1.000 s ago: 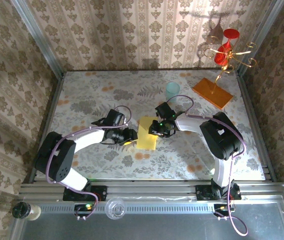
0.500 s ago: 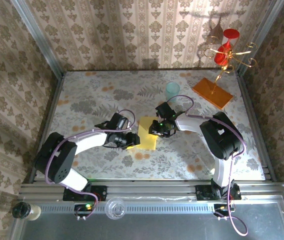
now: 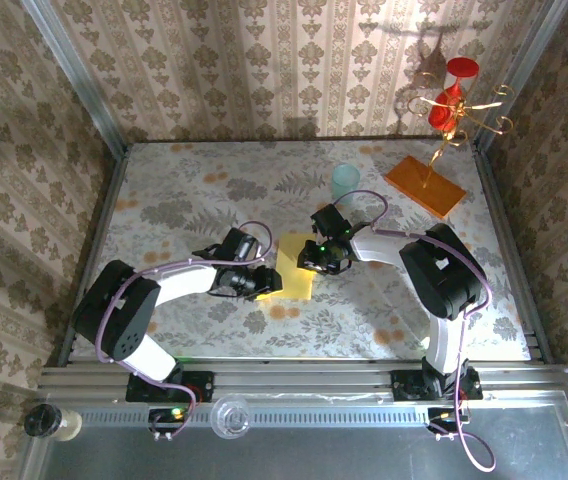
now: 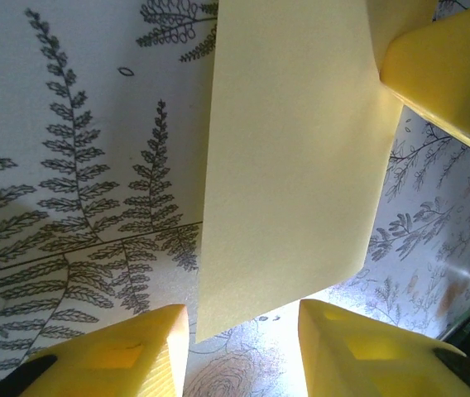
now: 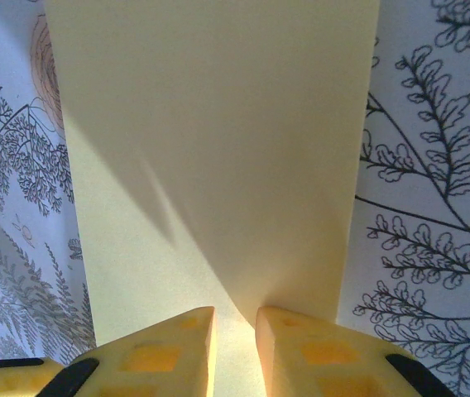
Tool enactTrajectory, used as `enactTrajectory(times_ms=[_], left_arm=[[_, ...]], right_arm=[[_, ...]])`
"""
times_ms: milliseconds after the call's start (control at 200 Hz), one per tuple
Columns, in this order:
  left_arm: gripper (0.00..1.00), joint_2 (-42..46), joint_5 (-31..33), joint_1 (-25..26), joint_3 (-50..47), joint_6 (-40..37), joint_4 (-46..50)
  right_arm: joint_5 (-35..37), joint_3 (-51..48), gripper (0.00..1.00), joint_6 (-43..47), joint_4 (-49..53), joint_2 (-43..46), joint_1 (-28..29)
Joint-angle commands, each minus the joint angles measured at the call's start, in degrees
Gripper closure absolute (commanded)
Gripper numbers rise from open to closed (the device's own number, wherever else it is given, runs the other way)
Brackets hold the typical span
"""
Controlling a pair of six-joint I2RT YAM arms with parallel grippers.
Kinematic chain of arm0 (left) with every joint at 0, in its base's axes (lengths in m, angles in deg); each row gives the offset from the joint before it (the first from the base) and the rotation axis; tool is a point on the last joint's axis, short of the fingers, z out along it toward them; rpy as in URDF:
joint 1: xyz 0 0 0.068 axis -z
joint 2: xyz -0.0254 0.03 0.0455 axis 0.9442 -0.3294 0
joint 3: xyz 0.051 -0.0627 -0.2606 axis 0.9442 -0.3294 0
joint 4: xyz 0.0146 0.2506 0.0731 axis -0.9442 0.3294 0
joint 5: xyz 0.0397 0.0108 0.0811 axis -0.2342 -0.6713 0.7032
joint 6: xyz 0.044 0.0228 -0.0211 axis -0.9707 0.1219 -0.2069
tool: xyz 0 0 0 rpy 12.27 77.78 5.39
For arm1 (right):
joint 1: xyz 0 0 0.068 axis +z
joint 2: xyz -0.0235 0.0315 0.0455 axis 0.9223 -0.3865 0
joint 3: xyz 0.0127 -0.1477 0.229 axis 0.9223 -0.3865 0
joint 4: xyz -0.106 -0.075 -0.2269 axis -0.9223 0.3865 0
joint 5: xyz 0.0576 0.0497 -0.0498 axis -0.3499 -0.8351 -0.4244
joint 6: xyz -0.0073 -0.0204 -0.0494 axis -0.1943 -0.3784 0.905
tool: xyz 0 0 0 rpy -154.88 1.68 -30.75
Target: Fold a paper plane with a square sheet of paper (pick it up from the middle)
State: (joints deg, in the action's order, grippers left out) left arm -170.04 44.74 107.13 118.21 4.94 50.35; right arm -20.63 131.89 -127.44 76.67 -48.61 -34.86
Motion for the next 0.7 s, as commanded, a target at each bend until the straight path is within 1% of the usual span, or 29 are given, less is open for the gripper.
enactTrajectory(times_ms=[0, 170, 270, 450, 520, 540, 565, 695], left_arm=[[0.6, -1.0, -0.8, 0.1, -0.2, 0.3, -0.1], [0.58, -1.9, -0.8, 0.1, -0.1, 0.3, 0.0], [0.59, -2.5, -2.2, 0.2, 0.2, 0.3, -1.0], [0.59, -1.3, -7.3, -0.1, -0.3, 2.4, -7.8], [0.58, -1.1, -8.1, -0.6, -0.7, 3.5, -10.3], [0.58, -1.3, -8.1, -0.8, -0.9, 3.8, -11.2], [0.58, -1.6, -9.9, -1.1, -1.0, 4.3, -11.9], [0.58, -4.2, -11.7, -2.1, -2.3, 8.5, -17.8]], right_arm=[[1.8, -1.4, 0.76, 0.5, 3.3, -3.6, -0.2], [1.8, -1.3, 0.76, 0.4, 3.3, -3.6, -0.2], [1.7, -1.1, 0.76, 0.4, 3.5, -3.7, -0.2], [1.8, -1.0, 0.76, 0.4, 3.7, -3.6, -0.2], [1.8, -1.0, 0.76, 0.4, 3.8, -3.5, -0.2], [1.9, -1.0, 0.76, 0.5, 3.8, -3.6, -0.2], [1.8, -1.0, 0.75, 0.4, 3.9, -3.5, -0.2], [2.0, -1.0, 0.75, 0.3, 3.8, -3.5, -0.2]])
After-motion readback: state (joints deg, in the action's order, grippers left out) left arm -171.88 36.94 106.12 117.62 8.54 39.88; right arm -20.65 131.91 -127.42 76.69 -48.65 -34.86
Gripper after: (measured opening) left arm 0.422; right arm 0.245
